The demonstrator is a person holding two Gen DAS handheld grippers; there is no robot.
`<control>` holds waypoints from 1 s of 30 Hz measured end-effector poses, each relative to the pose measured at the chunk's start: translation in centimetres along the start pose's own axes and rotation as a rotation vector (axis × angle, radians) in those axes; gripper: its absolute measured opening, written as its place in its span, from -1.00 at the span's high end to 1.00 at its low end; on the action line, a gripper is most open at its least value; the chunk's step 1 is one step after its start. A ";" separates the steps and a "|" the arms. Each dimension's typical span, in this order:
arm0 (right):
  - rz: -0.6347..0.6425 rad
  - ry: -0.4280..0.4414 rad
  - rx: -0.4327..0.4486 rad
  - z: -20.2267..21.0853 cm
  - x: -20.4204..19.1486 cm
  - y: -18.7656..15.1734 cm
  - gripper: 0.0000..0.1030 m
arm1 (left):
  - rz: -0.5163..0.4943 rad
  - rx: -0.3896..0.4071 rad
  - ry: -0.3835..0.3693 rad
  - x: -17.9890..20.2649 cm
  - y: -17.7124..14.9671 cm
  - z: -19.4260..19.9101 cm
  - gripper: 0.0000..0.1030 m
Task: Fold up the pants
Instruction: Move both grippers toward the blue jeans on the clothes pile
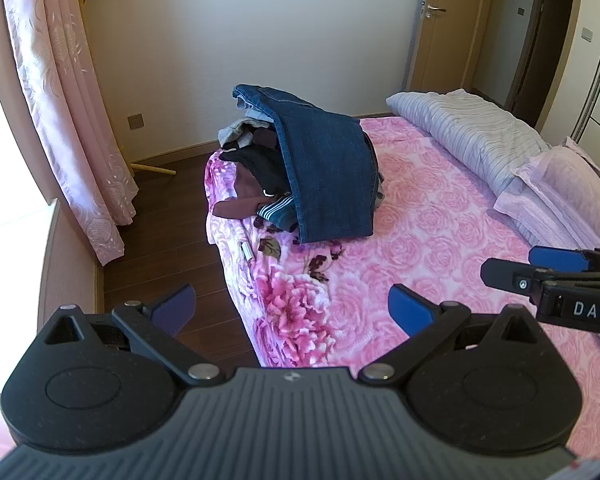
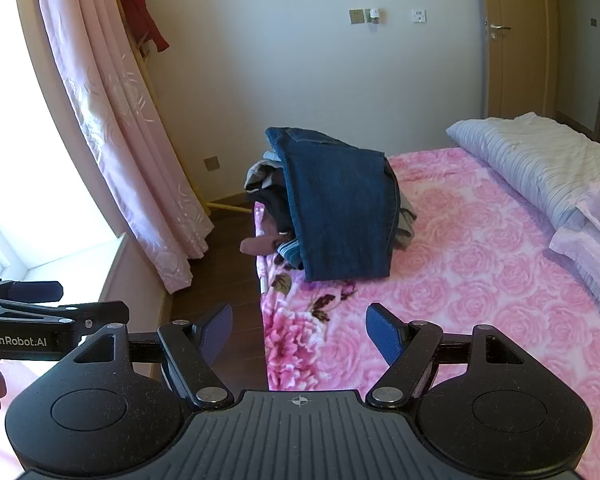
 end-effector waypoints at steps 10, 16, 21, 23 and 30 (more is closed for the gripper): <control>-0.006 0.007 -0.011 -0.1 0.8 0.2 -0.38 | 0.005 -0.011 0.007 0.8 0.0 -0.4 -0.97; -0.011 0.007 -0.014 -0.3 0.9 0.5 -0.38 | 0.008 -0.020 0.006 0.6 0.4 -0.6 -0.97; -0.014 0.008 -0.014 -0.3 1.2 0.5 -0.38 | 0.008 -0.018 0.006 0.6 0.5 -0.6 -0.97; -0.013 0.008 -0.014 -0.2 1.2 0.6 -0.38 | 0.007 -0.017 0.007 0.5 0.6 -0.6 -0.97; -0.027 0.004 -0.016 -0.3 1.7 1.0 -0.38 | 0.001 -0.015 0.004 0.6 0.9 -0.8 -0.97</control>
Point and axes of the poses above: each gripper's, at about its wrist camera, not at the fingertips, and z roughly against the way its jaws point, x to its right, y to its top, the point moved 2 cm from there along -z, roughly the way its jaws point, and after that the axes turned 13 degrees about -x, right-handed, at the moved point
